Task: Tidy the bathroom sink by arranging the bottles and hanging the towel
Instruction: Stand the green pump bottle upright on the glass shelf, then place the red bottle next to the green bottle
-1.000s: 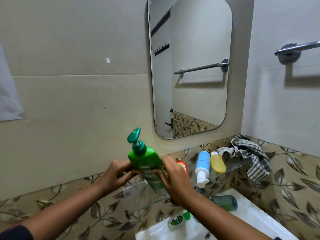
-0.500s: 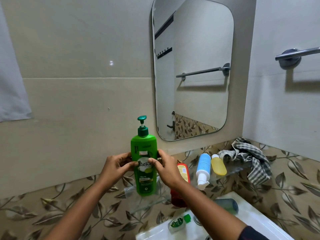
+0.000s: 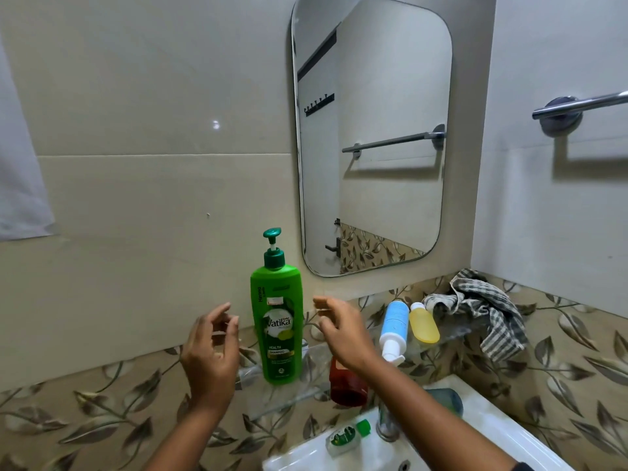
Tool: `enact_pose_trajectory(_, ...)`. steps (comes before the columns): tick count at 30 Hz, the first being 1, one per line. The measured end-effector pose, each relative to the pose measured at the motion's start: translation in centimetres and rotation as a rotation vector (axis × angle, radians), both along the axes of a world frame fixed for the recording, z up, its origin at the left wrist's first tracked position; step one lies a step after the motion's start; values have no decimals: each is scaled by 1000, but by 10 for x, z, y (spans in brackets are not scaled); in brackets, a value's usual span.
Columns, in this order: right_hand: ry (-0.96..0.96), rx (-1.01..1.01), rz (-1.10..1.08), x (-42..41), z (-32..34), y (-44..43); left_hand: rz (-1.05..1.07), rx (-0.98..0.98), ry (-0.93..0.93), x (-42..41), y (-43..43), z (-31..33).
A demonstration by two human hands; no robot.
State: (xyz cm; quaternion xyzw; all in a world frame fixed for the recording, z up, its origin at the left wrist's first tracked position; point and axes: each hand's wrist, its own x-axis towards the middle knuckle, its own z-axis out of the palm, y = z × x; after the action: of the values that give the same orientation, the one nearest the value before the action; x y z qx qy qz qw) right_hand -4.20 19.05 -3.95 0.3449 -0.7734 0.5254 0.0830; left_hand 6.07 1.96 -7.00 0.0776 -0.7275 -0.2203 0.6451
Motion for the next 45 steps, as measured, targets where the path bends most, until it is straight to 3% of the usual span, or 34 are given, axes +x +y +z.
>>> enact_pose_trajectory(2,83,48,-87,-8,1,15,-33,-205,38,5,15,-7)
enact_pose_trajectory(5,265,240,-175,-16,-5,37,-185,-558,-185,2,39,-24)
enact_pose_trajectory(7,398,367,-215,-19,-11,51,-193,-668,-370,-6,53,-37)
enact_pose_trajectory(11,629,670,-168,-26,-23,67,-213,-719,-616,-21,71,-53)
enact_pose_trajectory(17,749,908,-91,-31,-40,75,-249,-833,-667,-35,79,-60)
enact_pose_trajectory(25,822,857,-71,-22,-57,74,-294,-863,-518,-42,78,-54)
enact_pose_trajectory(31,857,648,-168,-21,-50,76,-414,-663,-400,-35,80,-31)
enact_pose_trajectory(38,394,260,-26,-31,-13,69,-381,-227,-215,-43,90,5)
enact_pose_trajectory(45,109,237,86,-48,19,51,-274,-75,-178,-60,99,25)
